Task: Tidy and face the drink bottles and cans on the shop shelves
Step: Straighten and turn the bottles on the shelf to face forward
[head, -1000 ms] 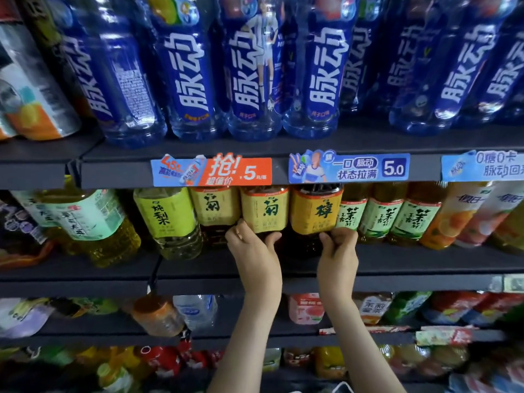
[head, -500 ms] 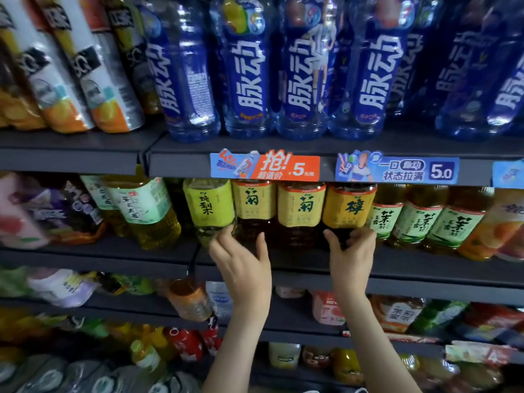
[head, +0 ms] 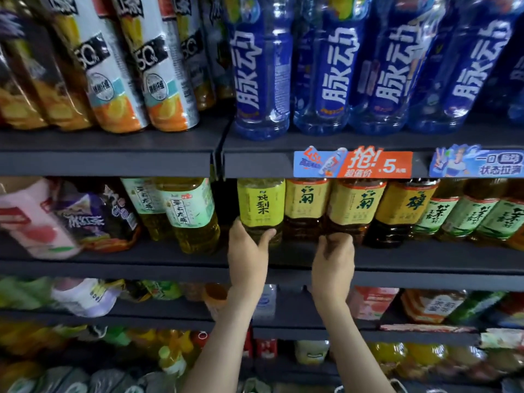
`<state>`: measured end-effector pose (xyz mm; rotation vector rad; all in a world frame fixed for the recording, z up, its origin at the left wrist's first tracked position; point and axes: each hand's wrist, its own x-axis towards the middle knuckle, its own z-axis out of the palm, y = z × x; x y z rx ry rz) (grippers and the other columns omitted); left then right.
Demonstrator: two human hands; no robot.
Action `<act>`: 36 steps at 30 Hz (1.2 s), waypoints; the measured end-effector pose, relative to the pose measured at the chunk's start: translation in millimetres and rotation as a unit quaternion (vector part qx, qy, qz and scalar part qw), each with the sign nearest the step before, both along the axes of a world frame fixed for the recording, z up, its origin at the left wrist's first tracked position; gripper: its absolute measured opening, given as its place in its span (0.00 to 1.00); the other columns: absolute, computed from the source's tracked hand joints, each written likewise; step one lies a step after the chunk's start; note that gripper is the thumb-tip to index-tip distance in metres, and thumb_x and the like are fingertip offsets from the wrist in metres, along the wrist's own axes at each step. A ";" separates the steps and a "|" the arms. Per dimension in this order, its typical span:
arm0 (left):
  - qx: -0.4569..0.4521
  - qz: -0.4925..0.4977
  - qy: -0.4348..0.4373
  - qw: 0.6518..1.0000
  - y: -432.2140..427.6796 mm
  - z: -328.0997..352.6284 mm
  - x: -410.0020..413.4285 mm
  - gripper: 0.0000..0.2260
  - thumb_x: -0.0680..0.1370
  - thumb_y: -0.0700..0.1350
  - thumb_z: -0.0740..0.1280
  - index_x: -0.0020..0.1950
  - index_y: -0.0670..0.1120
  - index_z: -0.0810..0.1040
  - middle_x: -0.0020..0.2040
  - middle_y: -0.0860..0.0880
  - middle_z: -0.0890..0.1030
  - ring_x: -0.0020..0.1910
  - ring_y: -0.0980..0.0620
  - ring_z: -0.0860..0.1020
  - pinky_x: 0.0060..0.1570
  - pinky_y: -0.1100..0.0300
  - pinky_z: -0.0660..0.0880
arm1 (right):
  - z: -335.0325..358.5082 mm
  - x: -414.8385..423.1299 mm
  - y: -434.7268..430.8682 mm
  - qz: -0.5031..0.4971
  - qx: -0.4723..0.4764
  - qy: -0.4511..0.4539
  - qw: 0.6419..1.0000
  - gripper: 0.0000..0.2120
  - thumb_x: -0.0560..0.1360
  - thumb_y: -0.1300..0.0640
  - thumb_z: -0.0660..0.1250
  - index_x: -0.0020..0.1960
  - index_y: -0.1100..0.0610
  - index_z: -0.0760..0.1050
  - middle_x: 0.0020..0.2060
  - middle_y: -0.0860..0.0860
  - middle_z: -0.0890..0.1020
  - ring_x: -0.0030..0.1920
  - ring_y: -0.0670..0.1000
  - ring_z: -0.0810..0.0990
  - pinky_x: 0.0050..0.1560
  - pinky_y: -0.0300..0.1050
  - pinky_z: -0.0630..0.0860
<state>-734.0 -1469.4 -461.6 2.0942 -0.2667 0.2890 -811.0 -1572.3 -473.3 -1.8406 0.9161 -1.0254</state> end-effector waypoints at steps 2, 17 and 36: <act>-0.009 -0.006 -0.012 1.000 -0.4 1.4 0.6 0.28 0.72 0.53 0.71 0.66 0.40 0.69 0.58 0.44 0.76 0.58 0.46 0.76 0.49 0.65 0.69 | 1.7 0.0 -6.7 -0.060 0.016 -0.011 0.998 0.10 0.77 0.56 0.65 0.51 0.62 0.68 0.44 0.54 0.74 0.45 0.55 0.74 0.40 0.45 0.68; -0.019 -0.020 -0.060 0.998 -5.7 -15.0 4.1 0.28 0.75 0.54 0.67 0.69 0.41 0.65 0.62 0.45 0.74 0.60 0.48 0.74 0.52 0.65 0.69 | 4.3 10.2 -24.6 -0.041 -0.004 0.039 0.998 0.11 0.78 0.54 0.63 0.44 0.59 0.64 0.37 0.54 0.75 0.38 0.56 0.73 0.29 0.44 0.62; 0.005 0.093 -0.057 0.994 93.4 5.3 35.8 0.31 0.73 0.52 0.71 0.68 0.36 0.66 0.60 0.40 0.73 0.60 0.44 0.73 0.52 0.60 0.72 | -1.1 46.4 133.8 0.183 -0.025 -0.021 0.983 0.08 0.76 0.63 0.66 0.53 0.59 0.70 0.46 0.53 0.78 0.43 0.47 0.76 0.41 0.21 0.66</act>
